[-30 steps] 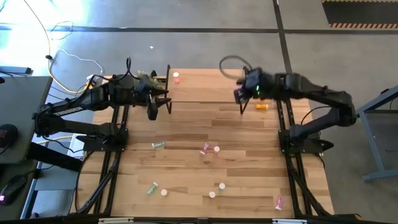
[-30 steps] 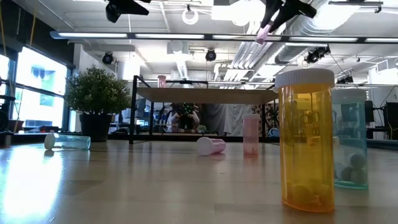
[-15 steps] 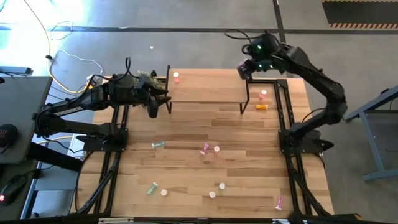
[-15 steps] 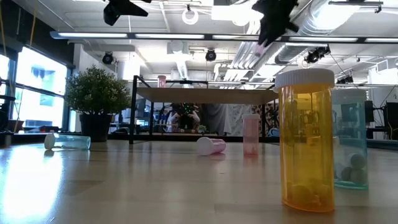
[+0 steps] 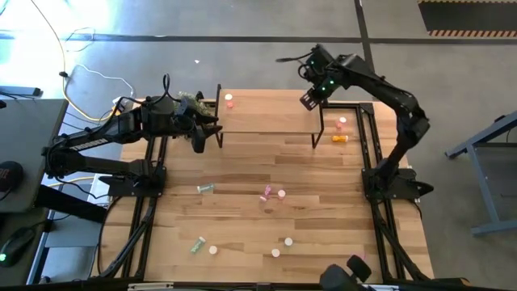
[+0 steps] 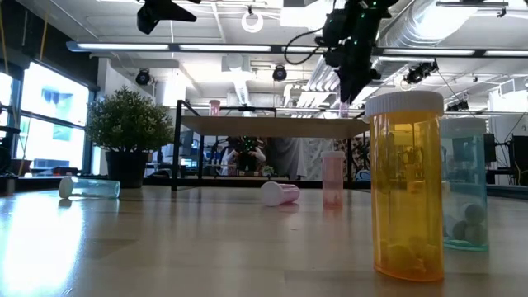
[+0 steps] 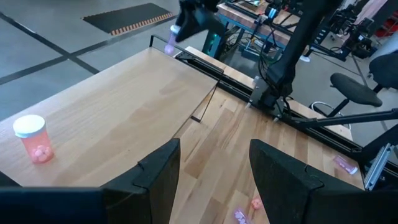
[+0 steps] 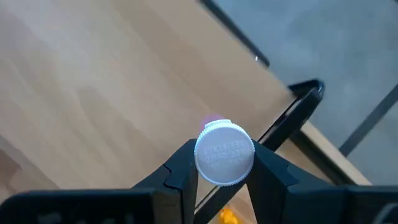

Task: Pick and place medicine bottles onto shelf by color
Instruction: Put the top right violet pill bottle on the shelf, then put the top left blue pill bottle on the shelf

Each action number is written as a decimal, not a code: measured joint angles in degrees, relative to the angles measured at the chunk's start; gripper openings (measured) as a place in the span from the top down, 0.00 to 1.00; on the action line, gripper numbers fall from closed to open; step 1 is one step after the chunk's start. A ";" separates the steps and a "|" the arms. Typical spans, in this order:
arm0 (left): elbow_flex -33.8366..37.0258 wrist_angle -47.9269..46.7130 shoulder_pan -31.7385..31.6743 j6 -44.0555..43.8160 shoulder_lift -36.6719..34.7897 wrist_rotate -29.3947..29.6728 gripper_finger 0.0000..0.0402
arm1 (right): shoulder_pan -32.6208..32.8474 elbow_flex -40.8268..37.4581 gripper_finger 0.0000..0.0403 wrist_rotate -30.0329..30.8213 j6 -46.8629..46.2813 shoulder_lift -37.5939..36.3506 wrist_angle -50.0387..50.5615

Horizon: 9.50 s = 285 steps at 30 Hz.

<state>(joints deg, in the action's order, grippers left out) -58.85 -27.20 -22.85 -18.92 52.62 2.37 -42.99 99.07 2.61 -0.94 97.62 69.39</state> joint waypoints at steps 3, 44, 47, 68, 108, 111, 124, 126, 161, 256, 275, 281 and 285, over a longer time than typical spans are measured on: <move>0.00 0.00 0.00 0.00 0.00 0.00 0.55 | 0.07 0.00 0.75 0.24 1.37 1.15 0.02; 0.02 -1.75 0.02 0.92 -0.02 0.00 0.55 | 2.15 -0.30 0.54 1.04 4.42 3.35 -1.01; 0.02 -1.75 0.02 0.94 -0.02 0.00 0.55 | 2.17 0.93 0.51 1.20 3.63 3.34 -0.87; 0.04 -15.07 1.39 1.61 -0.02 -1.15 0.55 | 9.84 24.05 0.48 -0.77 -9.00 3.15 14.08; 18.45 -24.81 30.53 -12.41 4.42 1.42 0.55 | 36.99 20.96 0.48 4.22 -31.77 3.22 17.37; 18.86 -23.57 30.51 -12.41 7.88 1.60 0.55 | 37.01 20.96 0.48 4.19 -31.61 3.22 17.37; 18.84 -18.21 28.41 -5.93 20.11 3.39 0.55 | 37.01 20.96 0.48 4.17 -25.96 3.24 15.90; 18.84 -18.27 27.85 -4.85 21.07 3.39 0.55 | 37.01 20.96 0.48 4.17 -24.45 3.24 15.90; 18.58 -16.08 23.17 -1.98 34.62 -0.97 0.58 | 37.01 20.96 0.48 4.02 -16.75 3.24 15.66; -26.53 -30.97 32.79 60.06 25.49 37.05 0.80 | 34.15 21.73 0.48 -35.76 -45.34 13.54 -24.43; -26.53 -23.78 32.83 77.91 25.49 40.74 0.80 | 33.98 21.73 0.48 -36.72 -50.32 13.49 -24.60; -26.53 -23.32 33.09 81.37 25.49 41.28 0.80 | 33.97 21.73 0.57 -37.22 -51.62 13.49 -24.62; -26.53 -22.63 33.09 82.31 25.51 41.42 0.80 | 33.97 21.73 0.66 -37.84 -51.77 13.41 -24.85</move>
<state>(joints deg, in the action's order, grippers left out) -85.38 -49.83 10.24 63.40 78.13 43.79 -9.02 120.79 -35.22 -52.71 111.03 44.54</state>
